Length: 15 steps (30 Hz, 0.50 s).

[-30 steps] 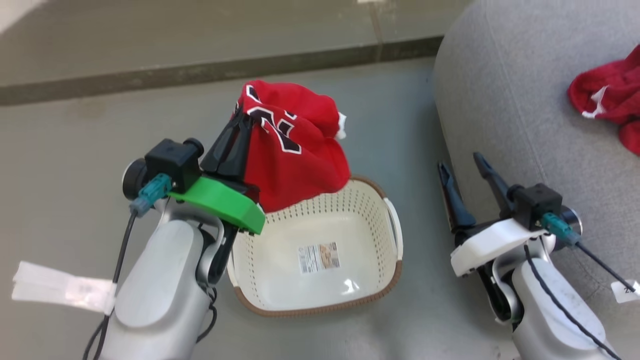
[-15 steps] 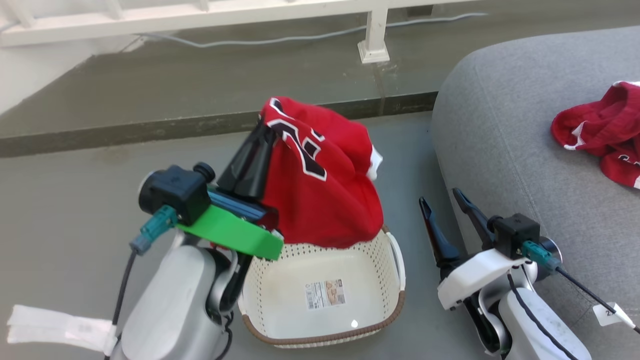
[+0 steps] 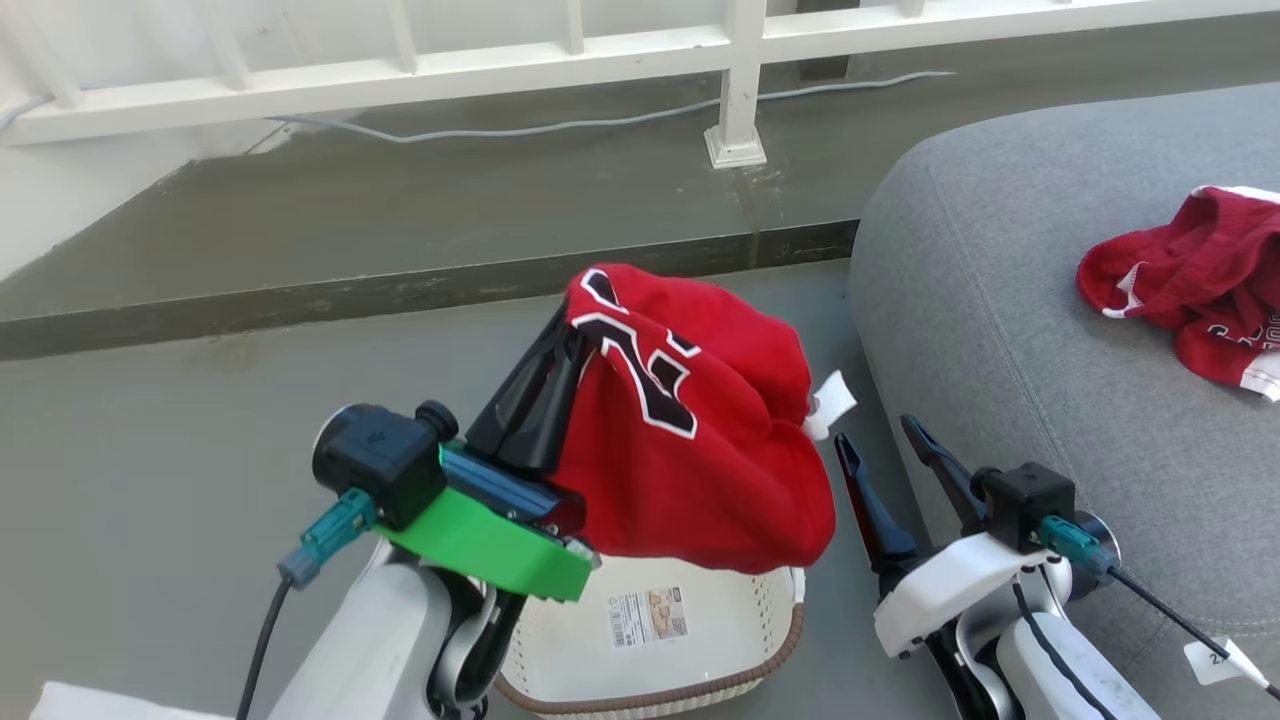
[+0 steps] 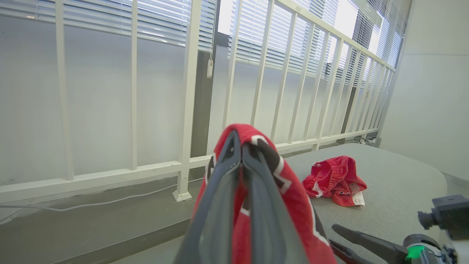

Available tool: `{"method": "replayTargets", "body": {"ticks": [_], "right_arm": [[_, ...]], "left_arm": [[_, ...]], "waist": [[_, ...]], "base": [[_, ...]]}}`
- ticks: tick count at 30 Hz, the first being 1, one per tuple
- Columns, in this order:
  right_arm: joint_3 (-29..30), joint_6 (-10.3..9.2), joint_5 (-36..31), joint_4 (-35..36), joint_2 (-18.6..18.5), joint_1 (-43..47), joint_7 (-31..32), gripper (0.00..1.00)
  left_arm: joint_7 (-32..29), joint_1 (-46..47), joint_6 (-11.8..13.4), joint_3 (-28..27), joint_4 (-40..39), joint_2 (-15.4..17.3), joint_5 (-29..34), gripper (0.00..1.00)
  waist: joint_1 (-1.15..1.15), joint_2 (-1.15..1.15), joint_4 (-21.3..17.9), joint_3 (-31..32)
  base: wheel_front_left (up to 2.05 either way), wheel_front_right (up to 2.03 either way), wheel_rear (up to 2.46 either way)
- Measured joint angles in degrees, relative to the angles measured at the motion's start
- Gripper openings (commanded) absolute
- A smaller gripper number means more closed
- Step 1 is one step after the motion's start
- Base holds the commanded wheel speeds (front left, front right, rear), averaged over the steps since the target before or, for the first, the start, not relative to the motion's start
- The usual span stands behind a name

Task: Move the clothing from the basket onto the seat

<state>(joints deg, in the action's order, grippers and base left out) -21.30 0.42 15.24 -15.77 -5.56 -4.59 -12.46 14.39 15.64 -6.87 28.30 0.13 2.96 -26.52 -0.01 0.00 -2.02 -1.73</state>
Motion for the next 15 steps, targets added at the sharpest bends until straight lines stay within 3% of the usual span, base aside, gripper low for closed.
{"method": "replayTargets", "body": {"ticks": [15], "right_arm": [[0.6,-0.59,0.0,4.8,-0.3,0.5,0.5,1.0]], "left_arm": [[-0.9,-3.4,0.7,0.8,-4.4,1.6,0.1,0.0]], "waist": [[0.0,0.0,-0.1,1.1]], "base": [[0.0,0.0,0.0]]}}
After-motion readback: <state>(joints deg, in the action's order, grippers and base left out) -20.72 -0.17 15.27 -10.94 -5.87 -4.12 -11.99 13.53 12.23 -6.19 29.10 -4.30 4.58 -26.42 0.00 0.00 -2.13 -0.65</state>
